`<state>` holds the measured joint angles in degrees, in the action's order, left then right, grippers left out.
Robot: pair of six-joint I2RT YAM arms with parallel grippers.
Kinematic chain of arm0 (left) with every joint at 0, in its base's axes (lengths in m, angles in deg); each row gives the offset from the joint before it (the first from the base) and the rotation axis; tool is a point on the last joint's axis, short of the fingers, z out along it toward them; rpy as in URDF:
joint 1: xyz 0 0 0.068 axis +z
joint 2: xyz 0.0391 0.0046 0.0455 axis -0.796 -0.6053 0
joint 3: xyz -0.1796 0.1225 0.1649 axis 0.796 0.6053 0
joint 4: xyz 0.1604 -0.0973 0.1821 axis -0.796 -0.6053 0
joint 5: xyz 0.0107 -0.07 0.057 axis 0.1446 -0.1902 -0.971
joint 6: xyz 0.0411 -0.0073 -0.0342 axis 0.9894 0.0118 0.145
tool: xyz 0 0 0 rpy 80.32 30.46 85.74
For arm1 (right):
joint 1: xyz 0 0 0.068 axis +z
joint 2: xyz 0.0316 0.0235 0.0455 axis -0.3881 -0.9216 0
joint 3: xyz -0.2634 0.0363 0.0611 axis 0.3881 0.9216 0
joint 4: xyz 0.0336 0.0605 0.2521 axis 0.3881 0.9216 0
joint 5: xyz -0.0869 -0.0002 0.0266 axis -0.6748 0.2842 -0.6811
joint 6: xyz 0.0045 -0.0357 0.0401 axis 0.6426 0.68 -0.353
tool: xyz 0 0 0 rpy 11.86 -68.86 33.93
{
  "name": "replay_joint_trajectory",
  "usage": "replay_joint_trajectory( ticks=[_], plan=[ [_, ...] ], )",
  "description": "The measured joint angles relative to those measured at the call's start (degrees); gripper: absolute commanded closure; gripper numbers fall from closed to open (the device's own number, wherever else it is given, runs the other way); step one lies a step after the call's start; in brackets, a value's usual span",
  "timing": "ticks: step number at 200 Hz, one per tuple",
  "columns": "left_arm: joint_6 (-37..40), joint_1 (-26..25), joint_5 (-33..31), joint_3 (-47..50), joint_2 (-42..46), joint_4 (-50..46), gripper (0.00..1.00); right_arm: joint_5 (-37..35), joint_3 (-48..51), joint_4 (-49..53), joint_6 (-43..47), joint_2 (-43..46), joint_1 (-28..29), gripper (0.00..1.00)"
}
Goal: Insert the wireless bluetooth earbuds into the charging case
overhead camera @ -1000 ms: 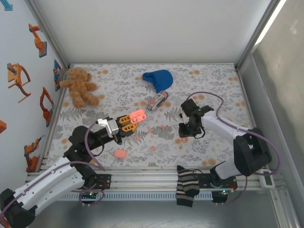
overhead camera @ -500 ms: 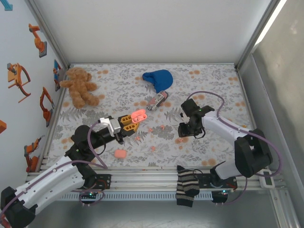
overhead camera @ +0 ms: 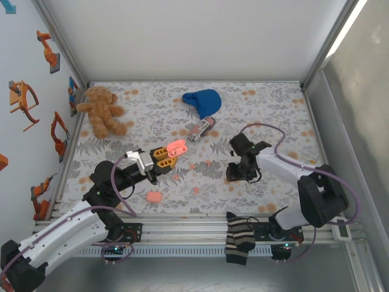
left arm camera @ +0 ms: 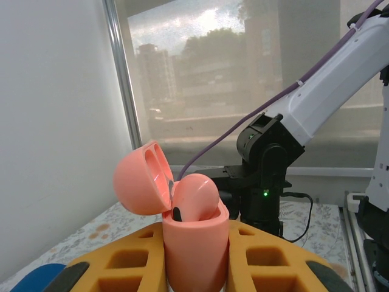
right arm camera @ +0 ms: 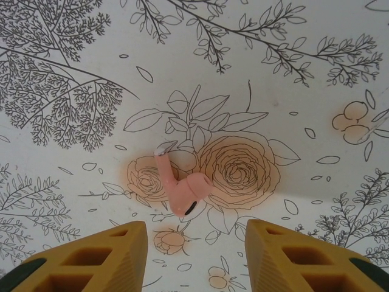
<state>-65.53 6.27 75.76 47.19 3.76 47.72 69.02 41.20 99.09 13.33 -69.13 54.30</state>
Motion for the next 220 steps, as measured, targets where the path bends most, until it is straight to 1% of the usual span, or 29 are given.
replay_joint_trajectory(
  ticks=[41, 96, 151, 220],
  plan=[
    [0.0, 0.0, 0.0, 0.0, 0.2, -0.2, 1.00, -4.6, -1.4, -0.1, -0.8, -1.1, 0.4, 0.53],
    [0.0, 0.0, -0.2, 0.0, 1.6, -0.9, 1.00, -7.3, -3.8, -2.2, -1.1, -5.6, 0.4, 0.53],
    [0.0, 0.0, -0.3, 0.0, 1.9, -1.9, 1.00, -7.7, -4.5, -3.1, -1.2, -9.6, 0.4, 0.52],
    [0.0, 0.0, -0.7, 0.0, 2.3, -2.2, 1.00, -7.5, -5.1, -2.7, -0.7, -11.3, 1.6, 0.52]
  ],
)
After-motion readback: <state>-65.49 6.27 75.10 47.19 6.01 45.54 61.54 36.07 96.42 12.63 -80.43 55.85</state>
